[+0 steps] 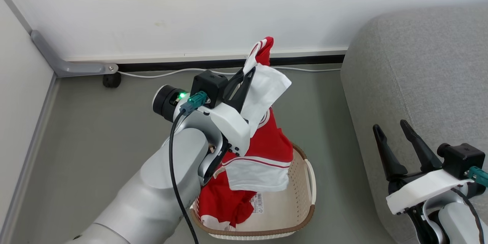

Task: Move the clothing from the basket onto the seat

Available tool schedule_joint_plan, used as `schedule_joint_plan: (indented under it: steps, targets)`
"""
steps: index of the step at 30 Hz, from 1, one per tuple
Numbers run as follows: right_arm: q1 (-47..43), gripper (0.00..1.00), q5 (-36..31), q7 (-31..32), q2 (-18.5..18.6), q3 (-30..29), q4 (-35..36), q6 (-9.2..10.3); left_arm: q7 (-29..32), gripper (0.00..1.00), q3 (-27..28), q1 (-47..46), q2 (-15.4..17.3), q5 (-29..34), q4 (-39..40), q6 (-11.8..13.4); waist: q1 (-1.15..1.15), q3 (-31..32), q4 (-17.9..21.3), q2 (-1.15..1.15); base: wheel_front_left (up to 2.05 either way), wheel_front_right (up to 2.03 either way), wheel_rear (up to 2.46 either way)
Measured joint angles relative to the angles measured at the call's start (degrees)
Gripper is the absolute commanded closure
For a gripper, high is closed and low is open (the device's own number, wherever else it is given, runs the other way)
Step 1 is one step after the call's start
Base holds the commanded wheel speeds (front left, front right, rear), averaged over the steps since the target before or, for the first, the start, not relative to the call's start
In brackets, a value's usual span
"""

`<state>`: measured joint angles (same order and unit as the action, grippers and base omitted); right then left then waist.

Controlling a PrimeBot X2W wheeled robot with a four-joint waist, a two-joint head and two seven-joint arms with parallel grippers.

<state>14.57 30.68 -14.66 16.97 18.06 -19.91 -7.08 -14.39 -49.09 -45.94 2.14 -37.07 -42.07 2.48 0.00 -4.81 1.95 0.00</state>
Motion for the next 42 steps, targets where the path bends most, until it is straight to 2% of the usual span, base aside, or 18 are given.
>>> schedule_joint_plan:
  steps: [10,19,26,34,42]
  targets:
    - [-1.0,0.0,-0.6,0.0,-0.7,-0.2,-0.4,0.0,0.0,1.0,0.0,-2.1,-0.1,0.5,0.7,-1.9,0.0,1.2,-0.8,0.0,0.0,0.0,0.0]
    - [-1.1,0.0,-0.6,0.0,-0.9,0.1,-0.4,0.0,0.0,1.0,-1.1,-5.2,-0.2,0.8,1.1,-2.0,0.0,0.8,-1.0,0.0,0.0,0.0,0.0]
    - [0.5,0.0,-1.2,0.0,0.0,4.9,0.5,0.0,0.0,1.0,-3.1,-7.5,-0.3,0.5,2.3,-1.8,0.0,0.3,-1.5,0.0,0.0,0.0,0.0]
    - [7.7,0.0,-2.0,0.0,1.5,13.8,0.3,0.0,0.3,1.0,-6.4,-9.3,-0.3,-1.5,4.9,-0.1,0.0,-0.1,-2.5,0.0,0.0,0.0,0.0]
    - [13.7,0.0,-3.4,0.0,1.0,19.5,-6.3,0.0,0.3,1.0,-9.3,-11.0,-0.3,-3.9,7.0,0.7,0.0,-0.2,-3.9,0.0,0.0,0.0,0.0]
